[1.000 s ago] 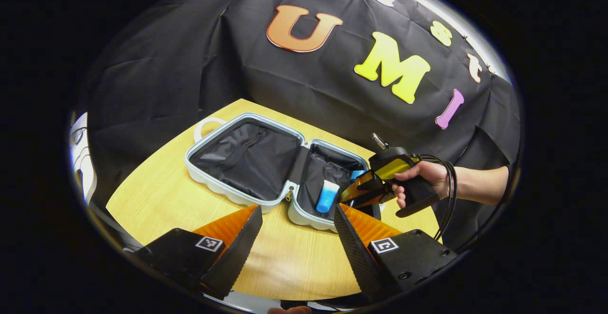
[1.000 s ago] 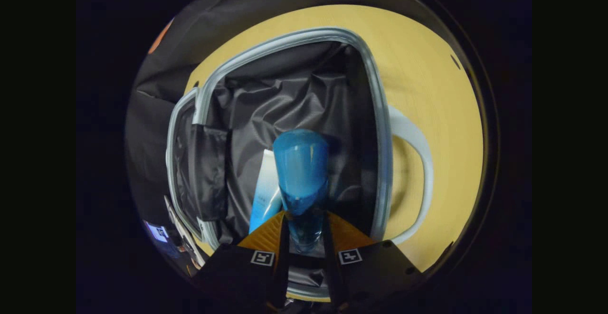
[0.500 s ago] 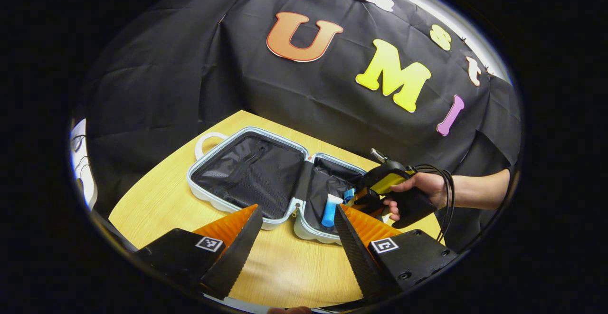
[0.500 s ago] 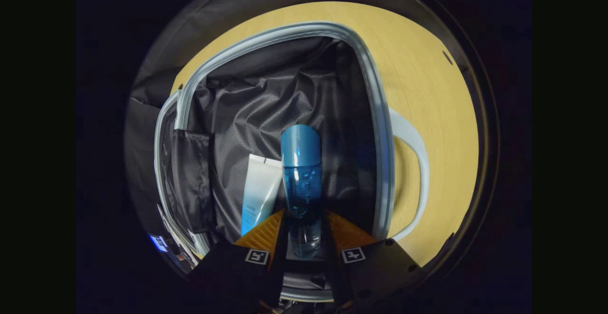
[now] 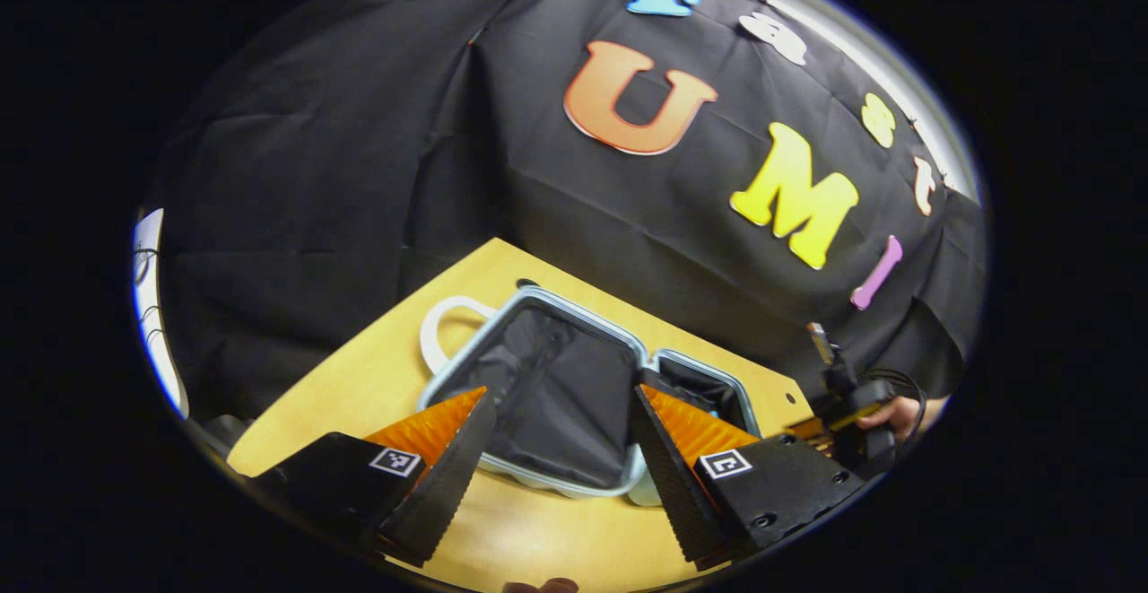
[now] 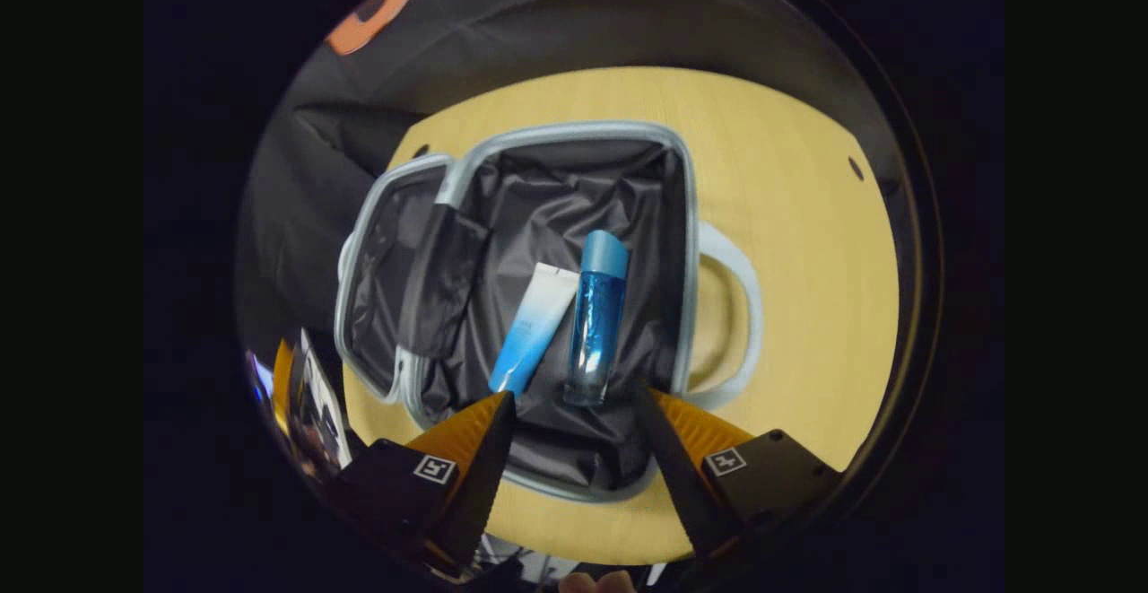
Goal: First open the suitcase, pack the skin care products into it, and then close the suitcase.
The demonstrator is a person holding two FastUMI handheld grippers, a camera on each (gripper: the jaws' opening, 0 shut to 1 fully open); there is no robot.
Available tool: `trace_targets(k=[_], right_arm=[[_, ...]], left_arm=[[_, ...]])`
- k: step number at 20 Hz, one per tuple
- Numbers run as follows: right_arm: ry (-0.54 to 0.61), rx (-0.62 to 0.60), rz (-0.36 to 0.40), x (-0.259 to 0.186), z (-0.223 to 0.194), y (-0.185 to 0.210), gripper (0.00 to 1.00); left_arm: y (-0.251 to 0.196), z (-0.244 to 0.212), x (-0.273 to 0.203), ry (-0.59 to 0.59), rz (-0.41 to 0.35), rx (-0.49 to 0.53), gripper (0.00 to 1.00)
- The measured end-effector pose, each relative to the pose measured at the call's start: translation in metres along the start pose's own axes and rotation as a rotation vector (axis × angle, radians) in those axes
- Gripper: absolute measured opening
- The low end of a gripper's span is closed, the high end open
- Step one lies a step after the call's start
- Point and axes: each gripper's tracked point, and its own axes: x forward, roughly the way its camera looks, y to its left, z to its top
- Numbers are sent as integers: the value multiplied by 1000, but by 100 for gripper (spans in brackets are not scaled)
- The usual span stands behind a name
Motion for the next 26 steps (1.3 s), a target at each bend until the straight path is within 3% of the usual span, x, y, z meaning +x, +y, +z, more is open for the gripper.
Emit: trace_targets(k=[2,3,5,6,7,8,10,12,15,17,18,19,22,23,26], right_arm=[[-73,-51,30,-40,-7,-10,77],[-121,-64,20,-58,-8,-23,82],[-185,-88,-1,-85,-18,-53,77],[-203,-105,-13,-99,-27,-68,82],[-227,-117,-16,-112,-34,-81,77],[-243,-125,-30,-125,-44,-94,82],[-258,-109,-48,-148,-63,-117,78],[-309,-83,-45,-168,-67,-125,82],[-473,-99,-6,-203,-49,-115,82],[-597,-149,-25,-230,-33,-115,78],[-656,-176,-38,-242,-26,-114,82],[-708,-203,-48,-253,-21,-112,82],[-765,-229,-70,-266,-23,-113,78],[-763,-227,-72,-265,-24,-116,82],[-787,-213,-73,-272,-28,-125,82]], left_arm=[[36,7,27,18,34,-26,97],[51,6,40,30,54,-36,96],[73,3,62,72,75,-45,96],[84,2,73,90,83,-51,97],[90,0,83,109,100,-51,96],[98,0,95,130,115,-45,96],[110,3,123,168,129,-11,97],[115,-1,148,218,128,28,96],[122,-21,169,314,155,85,97],[123,-21,178,310,169,70,95],[123,-20,181,313,178,58,93],[125,-24,182,320,196,61,84],[126,-24,188,316,237,105,38],[123,-20,184,317,263,143,23],[112,-10,179,300,297,245,18]])
